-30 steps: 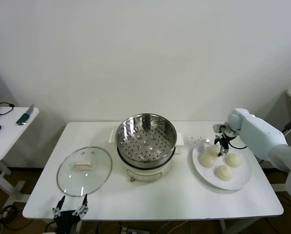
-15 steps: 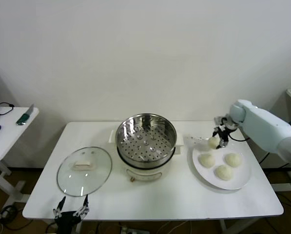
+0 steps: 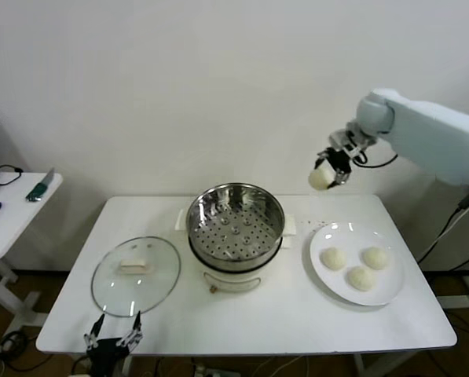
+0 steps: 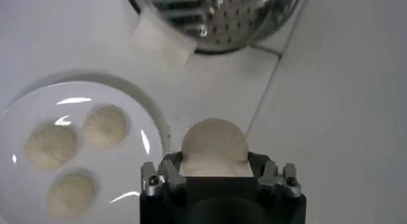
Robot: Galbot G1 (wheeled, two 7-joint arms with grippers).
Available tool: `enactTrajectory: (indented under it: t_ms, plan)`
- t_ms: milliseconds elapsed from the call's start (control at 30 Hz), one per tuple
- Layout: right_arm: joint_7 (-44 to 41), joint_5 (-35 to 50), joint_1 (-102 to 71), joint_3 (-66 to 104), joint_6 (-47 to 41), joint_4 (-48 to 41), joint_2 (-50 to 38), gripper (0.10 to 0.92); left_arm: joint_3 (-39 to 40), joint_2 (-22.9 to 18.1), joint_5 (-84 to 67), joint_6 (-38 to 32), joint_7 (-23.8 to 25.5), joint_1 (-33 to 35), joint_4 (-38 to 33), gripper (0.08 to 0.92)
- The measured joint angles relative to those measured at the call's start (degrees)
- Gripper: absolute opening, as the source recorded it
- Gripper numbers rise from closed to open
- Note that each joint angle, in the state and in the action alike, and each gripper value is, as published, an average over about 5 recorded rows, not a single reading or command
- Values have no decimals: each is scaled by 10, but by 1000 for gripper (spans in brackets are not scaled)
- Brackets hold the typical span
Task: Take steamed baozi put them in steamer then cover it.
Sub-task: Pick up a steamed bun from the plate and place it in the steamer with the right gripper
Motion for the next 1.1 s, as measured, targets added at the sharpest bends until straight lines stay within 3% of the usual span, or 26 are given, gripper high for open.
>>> enactTrajectory:
  t_ms: [200, 400, 1100]
  plan:
    - [11, -6, 24, -15, 36, 63, 43, 687, -5, 1, -3, 0, 0, -2, -1, 823]
    - [25, -52, 7, -11, 73, 68, 90, 687, -8, 3, -7, 2, -1, -5, -2, 823]
    - [92, -252, -160, 57, 164, -104, 202, 687, -6, 11, -3, 0, -1, -9, 11, 823]
